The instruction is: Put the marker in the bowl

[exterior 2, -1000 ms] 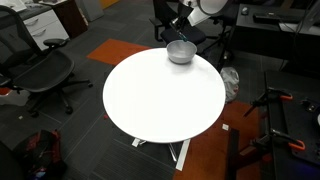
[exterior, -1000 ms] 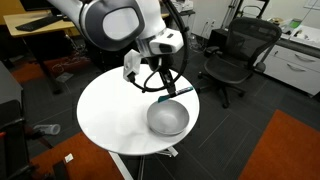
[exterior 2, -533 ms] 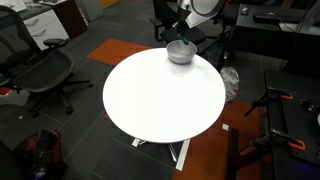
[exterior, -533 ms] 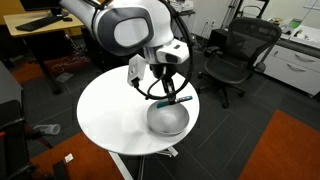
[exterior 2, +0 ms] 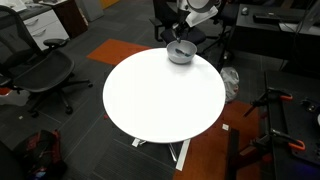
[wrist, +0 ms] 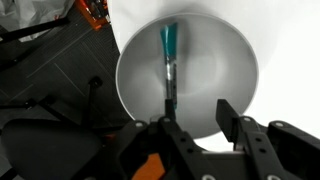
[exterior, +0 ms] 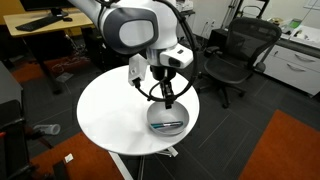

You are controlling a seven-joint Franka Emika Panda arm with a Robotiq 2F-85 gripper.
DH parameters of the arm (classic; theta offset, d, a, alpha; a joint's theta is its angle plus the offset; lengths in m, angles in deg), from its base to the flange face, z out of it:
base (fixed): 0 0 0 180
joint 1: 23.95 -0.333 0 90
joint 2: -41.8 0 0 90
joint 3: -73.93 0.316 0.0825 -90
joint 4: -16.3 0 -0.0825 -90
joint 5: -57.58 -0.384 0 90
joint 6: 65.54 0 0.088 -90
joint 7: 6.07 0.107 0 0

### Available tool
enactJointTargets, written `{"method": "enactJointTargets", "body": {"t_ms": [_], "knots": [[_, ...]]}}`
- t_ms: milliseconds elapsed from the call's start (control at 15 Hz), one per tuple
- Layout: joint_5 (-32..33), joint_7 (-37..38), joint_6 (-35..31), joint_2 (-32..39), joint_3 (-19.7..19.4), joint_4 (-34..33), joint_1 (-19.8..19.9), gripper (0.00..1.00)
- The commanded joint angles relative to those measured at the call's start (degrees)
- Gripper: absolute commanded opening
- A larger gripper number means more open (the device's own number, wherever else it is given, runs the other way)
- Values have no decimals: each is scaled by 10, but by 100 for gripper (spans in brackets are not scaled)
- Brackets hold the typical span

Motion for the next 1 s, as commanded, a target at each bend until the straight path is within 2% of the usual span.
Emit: {"method": "enactJointTargets", "body": {"t_ms": [0, 67, 200, 533, 600, 933], "knots": [[-19, -27, 34, 6, 15, -25, 17, 80], [-20, -27, 36, 6, 16, -27, 18, 88], [-18, -25, 40, 8, 17, -30, 19, 100], [-25, -31, 44, 8, 23, -34, 26, 100], [-7, -8, 23, 5, 9, -18, 12, 100], [-7, -8, 23, 7, 9, -18, 12, 100]]}}
